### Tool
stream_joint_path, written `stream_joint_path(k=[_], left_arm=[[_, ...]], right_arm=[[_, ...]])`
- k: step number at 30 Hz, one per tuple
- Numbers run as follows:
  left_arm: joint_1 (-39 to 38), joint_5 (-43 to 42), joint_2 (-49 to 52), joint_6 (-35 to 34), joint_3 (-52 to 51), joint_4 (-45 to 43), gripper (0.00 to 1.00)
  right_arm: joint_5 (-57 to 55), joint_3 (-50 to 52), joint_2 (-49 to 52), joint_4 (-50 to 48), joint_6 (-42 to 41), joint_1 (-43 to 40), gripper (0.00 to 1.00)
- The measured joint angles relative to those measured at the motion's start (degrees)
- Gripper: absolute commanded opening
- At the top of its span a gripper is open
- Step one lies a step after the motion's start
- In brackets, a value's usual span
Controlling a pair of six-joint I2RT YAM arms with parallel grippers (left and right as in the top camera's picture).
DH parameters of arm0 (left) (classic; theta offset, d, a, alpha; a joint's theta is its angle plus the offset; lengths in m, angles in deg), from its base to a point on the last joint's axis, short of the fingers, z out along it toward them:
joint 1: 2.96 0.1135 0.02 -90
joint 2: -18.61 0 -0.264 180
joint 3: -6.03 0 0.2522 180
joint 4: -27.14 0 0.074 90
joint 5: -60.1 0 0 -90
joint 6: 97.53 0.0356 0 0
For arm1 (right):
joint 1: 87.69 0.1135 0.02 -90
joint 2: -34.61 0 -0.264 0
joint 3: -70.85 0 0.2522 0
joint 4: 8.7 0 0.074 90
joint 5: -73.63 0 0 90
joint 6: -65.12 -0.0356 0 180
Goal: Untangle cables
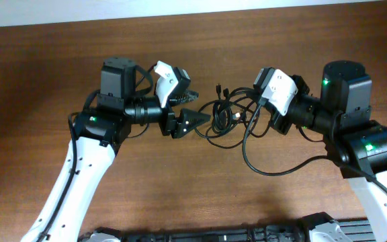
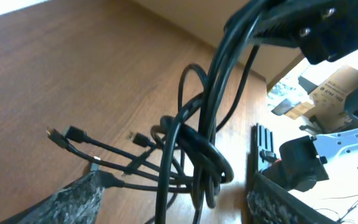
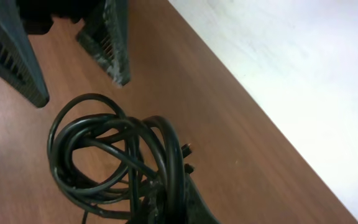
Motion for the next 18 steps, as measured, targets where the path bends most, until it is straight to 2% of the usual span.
stream_joint_path(k=[3, 4, 5, 7, 18], left_arm=[[-0.8, 0.2, 0.0, 0.1, 0.0, 0.5, 0.58], [-1.4, 0.3, 0.0, 0.2, 0.0, 0.6, 0.48], [-2.0, 0.3, 0.0, 0.3, 0.0, 0.6, 0.28], [-3.4, 0.6, 0.0, 0.2, 0.0, 0.6, 0.0], [-4.0, 6.5, 0.0, 0.4, 0.0, 0.6, 0.0]], right_arm=[[1.1, 0.0, 0.0, -1.0, 0.0, 0.0, 0.04], [1.7, 0.0, 0.0, -1.2, 0.0, 0.0, 0.04], [2.4, 0.0, 0.0, -1.4, 0.0, 0.0, 0.04], [3.6, 0.0, 0.0, -1.6, 0.0, 0.0, 0.04], [4.5, 0.0, 0.0, -1.5, 0.0, 0.0, 0.04]])
